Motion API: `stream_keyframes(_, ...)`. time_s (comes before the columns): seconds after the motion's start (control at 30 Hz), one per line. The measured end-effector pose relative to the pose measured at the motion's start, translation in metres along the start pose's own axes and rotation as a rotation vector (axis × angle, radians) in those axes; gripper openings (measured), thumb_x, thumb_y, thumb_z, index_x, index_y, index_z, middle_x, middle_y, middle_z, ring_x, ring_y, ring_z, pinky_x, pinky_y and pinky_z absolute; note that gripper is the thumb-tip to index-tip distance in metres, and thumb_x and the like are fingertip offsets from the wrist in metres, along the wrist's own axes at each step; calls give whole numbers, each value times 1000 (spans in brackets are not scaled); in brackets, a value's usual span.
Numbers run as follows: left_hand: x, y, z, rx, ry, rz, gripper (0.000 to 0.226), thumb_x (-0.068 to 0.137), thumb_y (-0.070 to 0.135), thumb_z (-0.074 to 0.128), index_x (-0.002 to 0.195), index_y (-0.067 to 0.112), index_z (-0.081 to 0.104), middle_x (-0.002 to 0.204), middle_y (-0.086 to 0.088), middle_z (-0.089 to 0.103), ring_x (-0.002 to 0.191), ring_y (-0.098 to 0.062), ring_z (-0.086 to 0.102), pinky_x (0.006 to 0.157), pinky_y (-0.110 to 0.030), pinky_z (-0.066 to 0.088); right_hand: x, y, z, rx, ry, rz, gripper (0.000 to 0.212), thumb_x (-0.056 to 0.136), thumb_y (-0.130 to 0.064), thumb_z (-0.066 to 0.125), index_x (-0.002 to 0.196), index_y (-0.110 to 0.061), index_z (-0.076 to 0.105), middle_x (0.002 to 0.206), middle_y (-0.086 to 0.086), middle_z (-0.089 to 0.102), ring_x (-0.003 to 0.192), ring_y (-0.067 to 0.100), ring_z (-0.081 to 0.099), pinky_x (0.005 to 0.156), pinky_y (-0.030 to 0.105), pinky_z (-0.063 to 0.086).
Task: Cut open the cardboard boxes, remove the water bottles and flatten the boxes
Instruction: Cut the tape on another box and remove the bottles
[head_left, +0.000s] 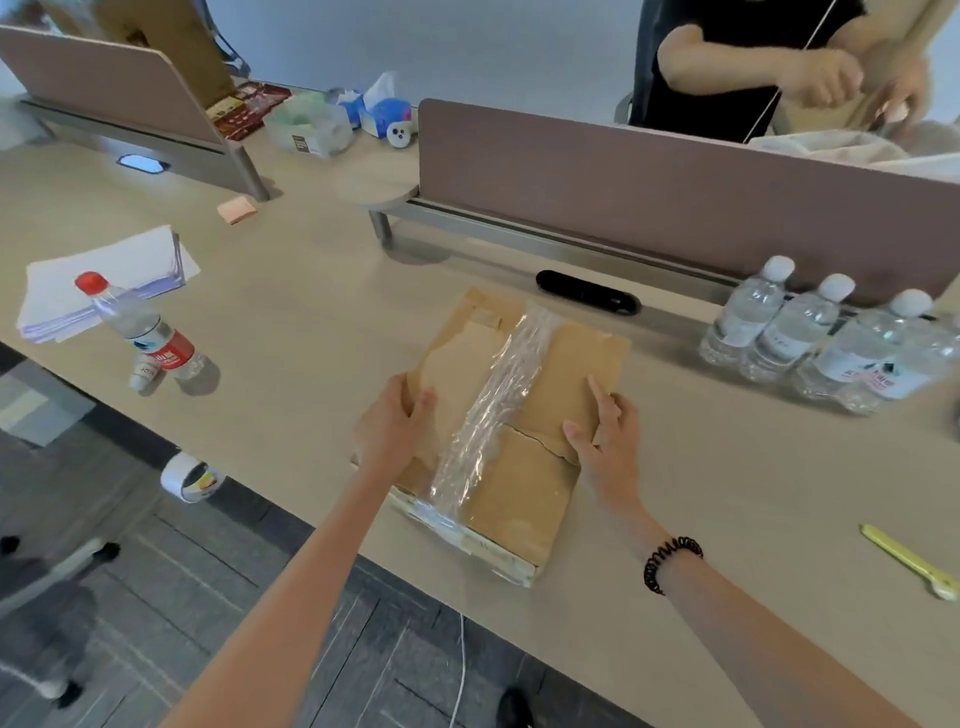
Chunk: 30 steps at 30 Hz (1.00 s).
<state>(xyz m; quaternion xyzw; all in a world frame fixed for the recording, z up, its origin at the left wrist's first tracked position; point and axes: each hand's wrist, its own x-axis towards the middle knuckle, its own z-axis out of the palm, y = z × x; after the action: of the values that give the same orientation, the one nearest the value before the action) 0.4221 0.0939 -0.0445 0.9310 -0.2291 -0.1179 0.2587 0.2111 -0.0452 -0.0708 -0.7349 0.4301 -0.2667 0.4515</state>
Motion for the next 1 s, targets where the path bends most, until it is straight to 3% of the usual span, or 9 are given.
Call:
stream_keyframes(0.23,-46,56,45,28,-39,56,44,99,51,40,129,20,46,111,-6,67,101,-32,63,79,-37,39,-9,42,-79,34,20,20,71,79,-50,52,147,-35,35,138,1,31,126,19,38,112,39,32)
stream_keyframes(0.37,-77,87,71,56,-49,106,43,99,52,39,120,15,46,109,-9,65,97,-35,62,81,-41,46,-19,66,-128,25,25,25,68,82,-47,52,147,-37,34,136,-1,32,125,16,38,110,34,33)
stream_keyframes(0.63,-139,148,115,103,-67,164,44,100,51,37,120,12,45,112,-11,63,99,-36,61,79,-42,43,-40,109,-215,48,35,64,67,83,-46,53,147,-36,35,132,-7,32,126,12,35,110,34,32)
stream_keyframes(0.77,-170,171,131,129,-69,195,44,102,48,35,121,9,46,117,-11,59,104,-36,58,75,-40,37,-52,127,-246,78,101,77,71,81,-43,56,148,-32,34,134,-4,37,121,13,39,105,34,35)
stream_keyframes(0.87,-187,184,142,178,-20,233,44,104,44,33,123,6,47,116,-12,57,104,-36,57,72,-37,32,-58,132,-263,172,154,88,75,78,-40,67,143,-36,30,136,-11,41,110,14,49,94,34,44)
stream_keyframes(0.93,-191,185,144,207,34,250,44,104,40,32,125,4,47,116,-13,57,103,-36,57,71,-39,35,-58,131,-268,202,143,92,71,84,-34,71,138,-41,26,132,-12,44,106,13,53,87,35,48)
stream_keyframes(1.0,-193,187,148,238,62,263,44,104,36,33,128,1,47,115,-16,58,100,-38,59,73,-43,40,-57,136,-275,210,166,124,53,95,-32,60,139,-34,30,126,-10,51,103,12,57,88,39,50)
